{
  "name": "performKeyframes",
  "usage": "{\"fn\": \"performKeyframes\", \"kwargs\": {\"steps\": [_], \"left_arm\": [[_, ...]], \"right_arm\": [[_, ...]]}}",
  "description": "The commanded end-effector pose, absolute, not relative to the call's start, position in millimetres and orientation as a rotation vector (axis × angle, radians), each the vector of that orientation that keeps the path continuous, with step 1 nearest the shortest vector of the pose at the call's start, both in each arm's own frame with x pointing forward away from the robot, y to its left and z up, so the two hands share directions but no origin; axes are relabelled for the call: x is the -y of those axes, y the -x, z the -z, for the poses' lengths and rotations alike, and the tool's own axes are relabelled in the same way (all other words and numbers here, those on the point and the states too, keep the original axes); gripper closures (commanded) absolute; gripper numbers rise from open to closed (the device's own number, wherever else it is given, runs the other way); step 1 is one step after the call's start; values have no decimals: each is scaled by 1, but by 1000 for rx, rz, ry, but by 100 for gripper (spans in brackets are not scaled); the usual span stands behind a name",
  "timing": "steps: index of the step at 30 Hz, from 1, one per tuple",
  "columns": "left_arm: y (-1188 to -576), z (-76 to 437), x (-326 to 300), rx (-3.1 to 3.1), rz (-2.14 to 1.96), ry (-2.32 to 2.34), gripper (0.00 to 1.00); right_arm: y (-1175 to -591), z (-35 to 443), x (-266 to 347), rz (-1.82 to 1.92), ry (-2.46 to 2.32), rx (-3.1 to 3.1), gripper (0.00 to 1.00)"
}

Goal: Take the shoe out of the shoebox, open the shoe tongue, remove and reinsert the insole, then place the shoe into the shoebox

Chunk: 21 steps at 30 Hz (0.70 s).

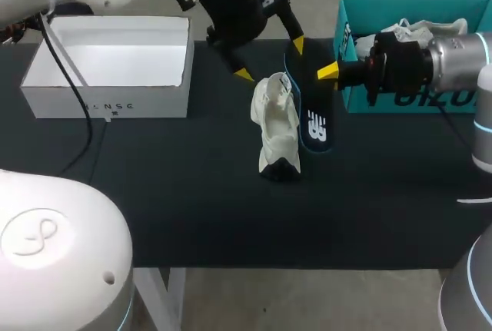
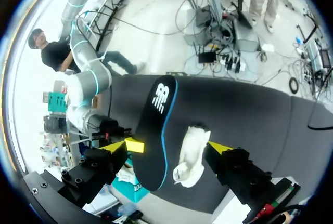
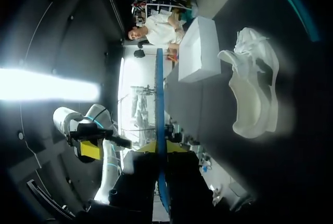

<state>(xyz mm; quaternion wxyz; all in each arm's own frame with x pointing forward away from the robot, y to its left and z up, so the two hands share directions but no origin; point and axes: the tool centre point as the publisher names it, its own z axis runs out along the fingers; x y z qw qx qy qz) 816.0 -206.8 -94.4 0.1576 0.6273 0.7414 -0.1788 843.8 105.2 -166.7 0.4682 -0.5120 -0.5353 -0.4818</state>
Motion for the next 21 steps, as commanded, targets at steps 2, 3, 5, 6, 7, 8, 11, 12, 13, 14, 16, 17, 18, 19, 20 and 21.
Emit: {"fn": "performKeyframes", "kwargs": {"steps": [2, 3, 5, 6, 7, 8, 11, 12, 13, 14, 16, 17, 18, 19, 20, 21], "left_arm": [[-830, 90, 216, -2250, 267, -1969, 0], [-832, 90, 217, -2254, 264, -1978, 0], [-834, 88, 221, -2234, 240, -1993, 0], [-835, 88, 223, -2215, 240, -2007, 0], [-836, 87, 224, -2208, 247, -2017, 0], [-837, 86, 226, -2190, 245, -2028, 0], [-838, 83, 231, -2161, 244, -2070, 0], [-838, 82, 232, -2154, 232, -2079, 0], [-839, 81, 233, -2150, 218, -2094, 0], [-841, 80, 233, -2144, 199, -2099, 0], [-845, 78, 233, -2137, 185, -2104, 0], [-846, 77, 234, -2132, 177, -2106, 0], [-848, 76, 234, -2127, 163, -2110, 0], [-849, 75, 233, -2122, 144, -2116, 0], [-851, 75, 233, -2112, 130, -2114, 0], [-853, 75, 233, -2108, 129, -2106, 0]], "right_arm": [[-841, 170, -105, 1191, 1264, 1311, 100], [-841, 170, -105, 1191, 1267, 1312, 100], [-840, 171, -106, 1189, 1274, 1316, 100], [-840, 171, -106, 1189, 1275, 1316, 100], [-839, 172, -107, 1187, 1275, 1315, 100], [-839, 173, -108, 1182, 1275, 1318, 100], [-838, 175, -111, 1174, 1272, 1317, 100], [-838, 176, -112, 1171, 1271, 1317, 100], [-838, 177, -112, 1167, 1272, 1316, 100], [-838, 178, -113, 1162, 1272, 1316, 100], [-838, 181, -115, 1154, 1272, 1316, 100], [-838, 181, -116, 1153, 1272, 1316, 100], [-837, 182, -117, 1152, 1271, 1315, 100], [-837, 183, -117, 1150, 1270, 1314, 100], [-837, 183, -118, 1149, 1270, 1313, 100], [-837, 183, -119, 1149, 1269, 1311, 100]]}}
